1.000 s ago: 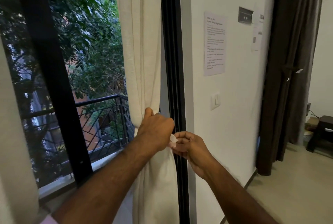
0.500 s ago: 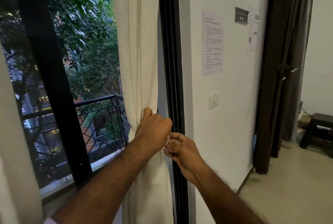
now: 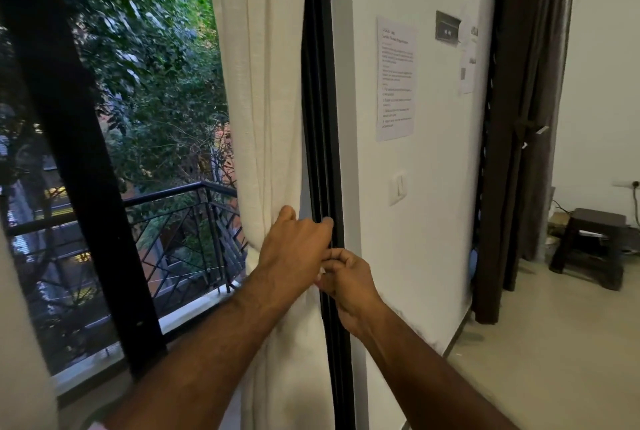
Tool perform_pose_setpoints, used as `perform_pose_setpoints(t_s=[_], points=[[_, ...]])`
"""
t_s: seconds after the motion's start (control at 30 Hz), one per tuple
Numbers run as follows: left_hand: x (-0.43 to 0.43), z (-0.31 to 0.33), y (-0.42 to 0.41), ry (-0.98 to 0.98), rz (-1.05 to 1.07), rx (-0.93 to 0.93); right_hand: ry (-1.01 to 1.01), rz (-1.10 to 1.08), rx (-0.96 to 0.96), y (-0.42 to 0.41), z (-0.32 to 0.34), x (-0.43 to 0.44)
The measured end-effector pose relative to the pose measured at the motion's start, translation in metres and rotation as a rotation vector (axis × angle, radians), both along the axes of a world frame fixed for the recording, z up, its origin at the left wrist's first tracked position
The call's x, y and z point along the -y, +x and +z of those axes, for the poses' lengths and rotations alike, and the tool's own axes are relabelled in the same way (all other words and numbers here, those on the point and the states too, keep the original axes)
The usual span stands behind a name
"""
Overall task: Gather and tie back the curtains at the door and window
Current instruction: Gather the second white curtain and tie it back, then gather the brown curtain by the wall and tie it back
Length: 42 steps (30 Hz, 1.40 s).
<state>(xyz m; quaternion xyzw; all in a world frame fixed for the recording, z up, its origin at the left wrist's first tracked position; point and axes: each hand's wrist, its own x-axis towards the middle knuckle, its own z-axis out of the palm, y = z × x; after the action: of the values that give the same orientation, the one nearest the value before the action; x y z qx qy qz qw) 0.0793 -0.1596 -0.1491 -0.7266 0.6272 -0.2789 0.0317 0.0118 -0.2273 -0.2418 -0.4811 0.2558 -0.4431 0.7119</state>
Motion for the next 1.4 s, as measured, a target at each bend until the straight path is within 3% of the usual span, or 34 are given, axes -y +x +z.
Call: perform_pose_setpoints(t_s=[0.1, 0.37, 0.5, 0.67, 0.9, 1.1, 1.4], points=[[0.000, 0.015, 0.006, 0.052, 0.005, -0.003, -0.070, 0.147, -0.041, -0.013, 0.000, 0.007], [0.010, 0.013, -0.007, 0.096, 0.047, 0.113, -0.201, 0.238, -0.222, -0.022, -0.003, 0.014], [0.027, 0.014, -0.024, 0.113, 0.086, 0.036, -0.349, 0.227, -0.358, -0.033, 0.006, 0.025], [0.054, 0.013, -0.058, -0.127, 0.105, -0.223, -0.475, 0.096, -0.385, -0.074, 0.031, 0.054], [0.143, 0.009, -0.143, -0.557, -0.076, -0.565, -0.575, -0.264, -0.514, -0.195, 0.072, 0.149], [0.232, 0.010, -0.221, -0.670, -0.246, -0.681, -0.653, -0.538, -0.557, -0.303, 0.102, 0.224], [0.380, 0.008, -0.307, -0.692, -0.518, -0.793, -0.700, -0.761, -0.611, -0.398, 0.110, 0.344]])
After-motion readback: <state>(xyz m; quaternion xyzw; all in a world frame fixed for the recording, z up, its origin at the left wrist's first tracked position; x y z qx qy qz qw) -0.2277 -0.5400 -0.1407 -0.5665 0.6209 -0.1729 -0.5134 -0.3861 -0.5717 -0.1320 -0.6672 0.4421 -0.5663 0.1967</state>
